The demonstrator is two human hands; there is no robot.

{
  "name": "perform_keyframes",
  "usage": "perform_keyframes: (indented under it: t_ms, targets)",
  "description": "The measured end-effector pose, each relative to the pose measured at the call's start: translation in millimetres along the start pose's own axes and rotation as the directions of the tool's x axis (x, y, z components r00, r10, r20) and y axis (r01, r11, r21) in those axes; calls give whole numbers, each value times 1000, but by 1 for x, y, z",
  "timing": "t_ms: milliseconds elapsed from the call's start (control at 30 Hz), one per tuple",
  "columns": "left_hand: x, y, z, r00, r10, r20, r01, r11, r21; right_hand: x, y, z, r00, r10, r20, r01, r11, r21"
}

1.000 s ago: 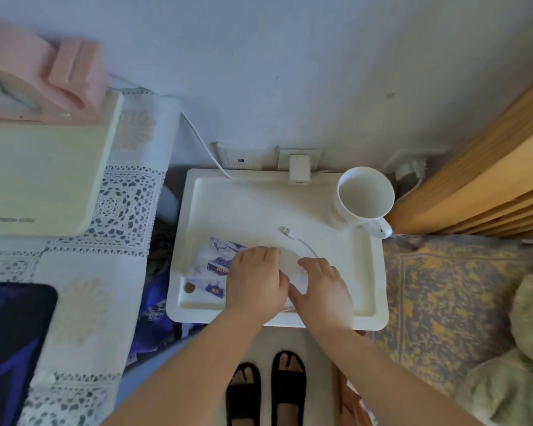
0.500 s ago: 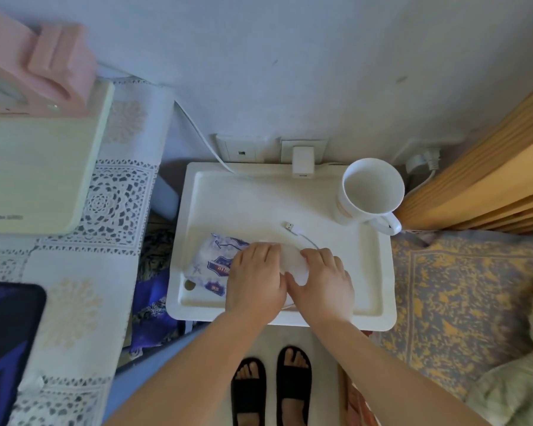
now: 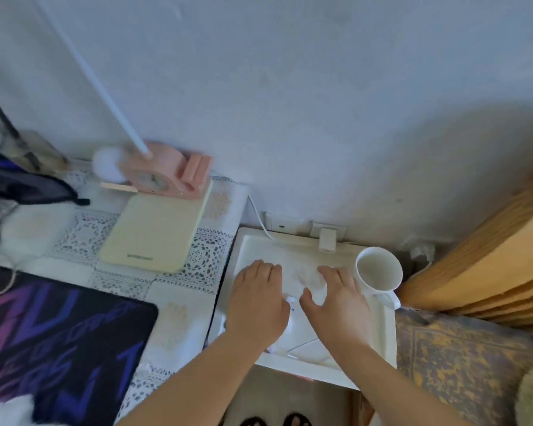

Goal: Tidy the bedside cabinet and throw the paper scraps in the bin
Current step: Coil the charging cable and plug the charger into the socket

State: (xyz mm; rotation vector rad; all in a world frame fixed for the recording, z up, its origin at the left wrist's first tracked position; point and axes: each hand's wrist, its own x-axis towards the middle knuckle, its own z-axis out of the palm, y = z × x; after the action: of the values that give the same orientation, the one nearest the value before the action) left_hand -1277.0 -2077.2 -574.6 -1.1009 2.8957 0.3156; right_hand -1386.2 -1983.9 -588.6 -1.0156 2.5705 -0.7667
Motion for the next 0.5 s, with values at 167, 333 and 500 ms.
perform_keyframes:
  t_ms: [167, 333, 500]
  targets:
    - [-6, -14, -67, 993, -20, -115, 28, 997, 66, 23, -56, -39, 991, -134, -1, 134, 989, -59]
    - [-15, -65, -111, 975, -98, -201, 118, 989, 91, 30, -114, -42, 965, -262, -8, 262, 964, -53]
    - [-35, -133, -133, 974, -127, -189, 154, 979, 135, 25, -169, -16, 940, -341, 23, 342, 939, -38]
